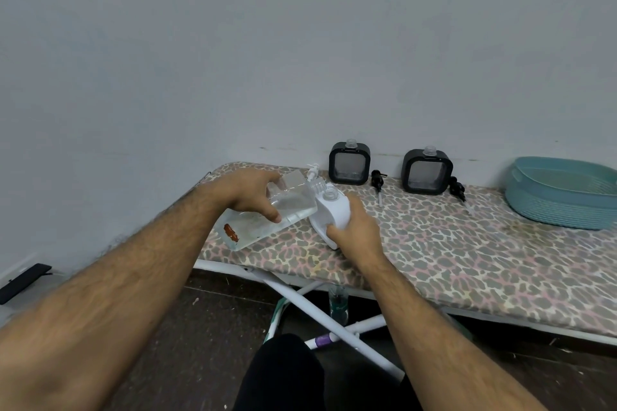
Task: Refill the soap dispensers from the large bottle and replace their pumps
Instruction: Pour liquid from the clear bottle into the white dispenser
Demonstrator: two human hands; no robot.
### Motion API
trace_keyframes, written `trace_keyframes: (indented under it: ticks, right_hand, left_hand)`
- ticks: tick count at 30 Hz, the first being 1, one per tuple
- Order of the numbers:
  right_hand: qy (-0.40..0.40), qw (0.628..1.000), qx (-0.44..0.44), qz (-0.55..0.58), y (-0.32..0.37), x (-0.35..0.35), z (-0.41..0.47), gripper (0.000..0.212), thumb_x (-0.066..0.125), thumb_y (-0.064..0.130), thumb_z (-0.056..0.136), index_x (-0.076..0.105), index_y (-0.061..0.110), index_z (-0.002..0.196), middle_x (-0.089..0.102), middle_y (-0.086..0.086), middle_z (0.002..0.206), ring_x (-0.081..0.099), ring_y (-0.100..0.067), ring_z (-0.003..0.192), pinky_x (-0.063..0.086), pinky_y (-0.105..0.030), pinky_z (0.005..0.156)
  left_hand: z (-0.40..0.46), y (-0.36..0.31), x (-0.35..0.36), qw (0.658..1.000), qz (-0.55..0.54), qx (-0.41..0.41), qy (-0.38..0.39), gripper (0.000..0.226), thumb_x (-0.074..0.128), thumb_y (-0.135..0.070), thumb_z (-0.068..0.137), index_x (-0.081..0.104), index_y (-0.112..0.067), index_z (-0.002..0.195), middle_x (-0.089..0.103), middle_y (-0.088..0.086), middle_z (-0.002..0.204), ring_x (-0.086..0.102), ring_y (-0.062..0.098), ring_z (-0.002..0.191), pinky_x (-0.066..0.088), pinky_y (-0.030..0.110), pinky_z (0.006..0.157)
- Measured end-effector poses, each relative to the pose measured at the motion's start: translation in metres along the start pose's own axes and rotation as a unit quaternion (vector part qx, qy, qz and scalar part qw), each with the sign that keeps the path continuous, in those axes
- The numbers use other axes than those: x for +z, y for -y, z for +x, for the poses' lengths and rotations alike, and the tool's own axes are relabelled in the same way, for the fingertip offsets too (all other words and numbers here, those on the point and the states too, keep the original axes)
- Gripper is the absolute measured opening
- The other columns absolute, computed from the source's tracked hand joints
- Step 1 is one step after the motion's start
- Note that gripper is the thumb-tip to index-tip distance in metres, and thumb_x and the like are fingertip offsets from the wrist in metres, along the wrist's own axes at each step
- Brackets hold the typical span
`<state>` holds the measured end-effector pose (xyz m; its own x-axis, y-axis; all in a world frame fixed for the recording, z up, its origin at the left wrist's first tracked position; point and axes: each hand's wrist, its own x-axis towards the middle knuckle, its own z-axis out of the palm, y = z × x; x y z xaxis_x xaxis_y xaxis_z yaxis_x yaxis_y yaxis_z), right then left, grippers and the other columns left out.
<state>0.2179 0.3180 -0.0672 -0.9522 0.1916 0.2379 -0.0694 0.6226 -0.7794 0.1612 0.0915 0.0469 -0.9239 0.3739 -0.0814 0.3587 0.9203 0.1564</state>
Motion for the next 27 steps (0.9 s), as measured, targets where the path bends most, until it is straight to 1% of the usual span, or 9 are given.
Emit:
trace_keyframes:
  ticks: [4,10,12,14,15,18,21,23,27]
  right_hand:
    - [-0.003,1.000,-0.002,-0.003,-0.001,0.001,0.001,0.070,0.073,0.031,0.080,0.037,0.027,0.140,0.063,-0.005,0.126,0.063,-0.026,0.103,0.059,-0.041,0.078]
    - [-0.004,1.000,-0.005,0.004,-0.004,0.002,0.002,0.070,0.074,0.031,0.080,0.039,0.026,0.140,0.063,-0.006,0.125,0.063,-0.026,0.103,0.060,-0.044,0.078]
    - [-0.004,1.000,-0.004,0.002,-0.005,0.003,0.003,0.069,0.074,0.030,0.080,0.039,0.026,0.139,0.063,-0.005,0.126,0.063,-0.024,0.101,0.060,-0.039,0.073]
    - [-0.001,1.000,-0.003,-0.001,-0.006,0.004,0.004,0.068,0.075,0.030,0.081,0.039,0.026,0.139,0.062,-0.005,0.125,0.061,-0.019,0.091,0.054,-0.025,0.056]
    - [0.001,1.000,-0.002,-0.001,-0.006,0.004,0.004,0.068,0.075,0.029,0.081,0.038,0.026,0.138,0.062,-0.005,0.125,0.059,-0.018,0.088,0.050,-0.020,0.053]
    - [0.003,1.000,-0.003,0.000,-0.007,0.004,0.005,0.068,0.075,0.029,0.080,0.039,0.026,0.138,0.062,-0.004,0.124,0.057,-0.015,0.087,0.045,-0.017,0.051]
    - [0.007,1.000,0.000,0.001,-0.008,0.005,0.006,0.068,0.075,0.030,0.081,0.038,0.027,0.138,0.062,-0.004,0.124,0.055,-0.009,0.078,0.043,-0.014,0.045]
    - [0.007,1.000,-0.002,-0.004,-0.009,0.005,0.007,0.068,0.075,0.030,0.081,0.038,0.027,0.139,0.062,-0.004,0.124,0.055,-0.011,0.080,0.036,-0.010,0.042]
    - [0.006,1.000,-0.004,-0.009,-0.009,0.005,0.008,0.069,0.074,0.031,0.081,0.038,0.027,0.139,0.063,-0.004,0.124,0.054,-0.013,0.083,0.034,-0.009,0.043]
  left_hand:
    - [0.002,-0.001,-0.001,1.000,0.007,0.000,0.009,0.077,0.084,-0.052,0.063,0.050,-0.034,0.131,0.056,-0.021,0.087,0.052,0.001,0.079,0.037,0.029,0.066]
    - [0.003,-0.003,-0.002,1.000,0.020,0.002,0.009,0.078,0.083,-0.053,0.063,0.050,-0.033,0.131,0.055,-0.021,0.086,0.052,0.002,0.079,0.036,0.029,0.067]
    - [0.003,-0.004,-0.004,1.000,0.024,0.006,0.007,0.077,0.084,-0.052,0.063,0.052,-0.033,0.130,0.057,-0.019,0.087,0.053,0.001,0.079,0.037,0.029,0.066]
    - [0.003,-0.007,-0.005,0.999,0.030,0.007,0.010,0.076,0.084,-0.052,0.063,0.052,-0.032,0.130,0.058,-0.017,0.088,0.056,0.006,0.081,0.039,0.030,0.070]
    - [0.003,-0.008,-0.006,0.999,0.035,0.006,0.011,0.076,0.084,-0.051,0.064,0.051,-0.032,0.130,0.059,-0.016,0.088,0.057,0.009,0.084,0.039,0.031,0.072]
    - [0.003,-0.010,-0.008,0.999,0.046,0.000,0.014,0.077,0.084,-0.051,0.064,0.051,-0.031,0.131,0.063,-0.012,0.094,0.059,0.013,0.087,0.042,0.032,0.075]
    - [0.003,-0.011,-0.011,0.998,0.051,-0.008,0.021,0.079,0.084,-0.051,0.064,0.050,-0.032,0.132,0.064,-0.010,0.099,0.059,0.015,0.090,0.046,0.035,0.080]
    - [0.003,-0.012,-0.013,0.998,0.051,-0.012,0.024,0.080,0.084,-0.051,0.064,0.049,-0.032,0.133,0.063,-0.009,0.102,0.059,0.015,0.093,0.046,0.036,0.084]
    - [0.004,-0.013,-0.014,0.998,0.050,-0.014,0.031,0.079,0.084,-0.050,0.065,0.049,-0.031,0.133,0.061,-0.009,0.102,0.057,0.016,0.093,0.042,0.034,0.080]
